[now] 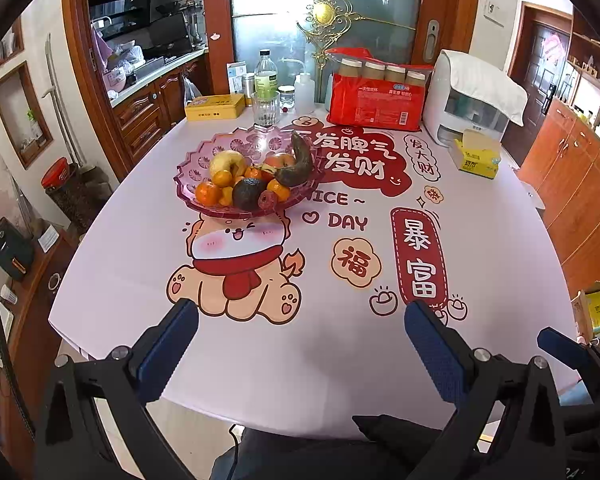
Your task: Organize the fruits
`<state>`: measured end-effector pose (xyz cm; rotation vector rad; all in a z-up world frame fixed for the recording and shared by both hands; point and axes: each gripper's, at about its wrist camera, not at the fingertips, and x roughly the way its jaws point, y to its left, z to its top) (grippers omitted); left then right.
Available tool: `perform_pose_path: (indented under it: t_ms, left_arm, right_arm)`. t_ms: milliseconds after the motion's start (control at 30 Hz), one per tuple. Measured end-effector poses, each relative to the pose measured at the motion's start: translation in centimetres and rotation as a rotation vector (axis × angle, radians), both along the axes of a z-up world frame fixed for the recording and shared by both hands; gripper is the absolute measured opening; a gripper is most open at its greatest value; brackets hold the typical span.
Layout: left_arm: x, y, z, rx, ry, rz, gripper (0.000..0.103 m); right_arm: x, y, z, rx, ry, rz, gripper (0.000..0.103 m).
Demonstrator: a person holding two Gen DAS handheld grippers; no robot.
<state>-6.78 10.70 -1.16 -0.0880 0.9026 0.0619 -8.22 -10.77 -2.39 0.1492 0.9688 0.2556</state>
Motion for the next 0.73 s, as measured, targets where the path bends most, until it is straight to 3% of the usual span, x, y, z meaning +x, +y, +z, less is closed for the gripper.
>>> perform_pose_path:
  t_ms: [733]
  left_arm:
    - [0.65, -0.79, 0.27, 0.027, -0.009, -0.015, 0.102]
  right_arm:
    - [0.23, -0.92, -0.24, 0.013, 0.009, -0.006, 0.103]
